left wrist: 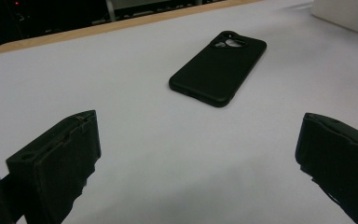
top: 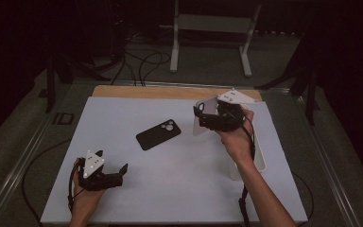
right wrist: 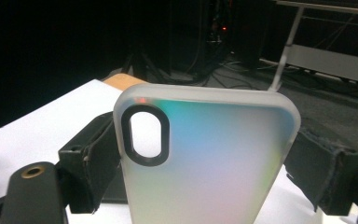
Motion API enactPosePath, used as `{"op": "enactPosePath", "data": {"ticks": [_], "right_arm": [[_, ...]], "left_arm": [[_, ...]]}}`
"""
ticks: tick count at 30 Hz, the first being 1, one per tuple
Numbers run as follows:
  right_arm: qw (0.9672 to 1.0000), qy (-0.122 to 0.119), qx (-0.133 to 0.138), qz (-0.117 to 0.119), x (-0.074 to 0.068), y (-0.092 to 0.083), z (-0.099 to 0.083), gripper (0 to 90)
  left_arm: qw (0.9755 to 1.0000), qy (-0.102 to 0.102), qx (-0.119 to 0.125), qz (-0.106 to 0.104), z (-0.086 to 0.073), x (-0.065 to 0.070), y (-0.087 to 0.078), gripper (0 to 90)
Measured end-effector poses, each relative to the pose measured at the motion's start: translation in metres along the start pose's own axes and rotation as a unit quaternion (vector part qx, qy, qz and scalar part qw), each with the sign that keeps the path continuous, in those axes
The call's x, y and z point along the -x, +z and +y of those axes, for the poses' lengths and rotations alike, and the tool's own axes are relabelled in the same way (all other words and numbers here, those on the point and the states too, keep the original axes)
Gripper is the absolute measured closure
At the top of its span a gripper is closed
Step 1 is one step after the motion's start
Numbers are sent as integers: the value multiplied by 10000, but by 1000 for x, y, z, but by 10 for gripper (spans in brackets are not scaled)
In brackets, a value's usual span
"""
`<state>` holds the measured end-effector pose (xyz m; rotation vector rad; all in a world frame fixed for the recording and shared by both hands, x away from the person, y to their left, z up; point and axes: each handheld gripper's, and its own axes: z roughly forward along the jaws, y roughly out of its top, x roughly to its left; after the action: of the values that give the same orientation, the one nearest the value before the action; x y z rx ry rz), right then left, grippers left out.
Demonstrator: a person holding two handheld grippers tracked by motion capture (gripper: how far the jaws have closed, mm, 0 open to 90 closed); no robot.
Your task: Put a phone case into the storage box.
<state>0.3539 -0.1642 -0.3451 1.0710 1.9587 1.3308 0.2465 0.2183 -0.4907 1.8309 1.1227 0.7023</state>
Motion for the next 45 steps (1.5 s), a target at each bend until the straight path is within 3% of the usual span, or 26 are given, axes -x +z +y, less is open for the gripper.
{"op": "enactPosePath", "data": {"ticks": [28,45], "right_arm": [[9980,182,-47,-608,47,8,16,166],[9949,347,-223,-920,73,20,14,166]], "left_arm": [[10000,-3,1,7,0,0,0,5],[9999,-32,79,58,0,0,-1,5]]}}
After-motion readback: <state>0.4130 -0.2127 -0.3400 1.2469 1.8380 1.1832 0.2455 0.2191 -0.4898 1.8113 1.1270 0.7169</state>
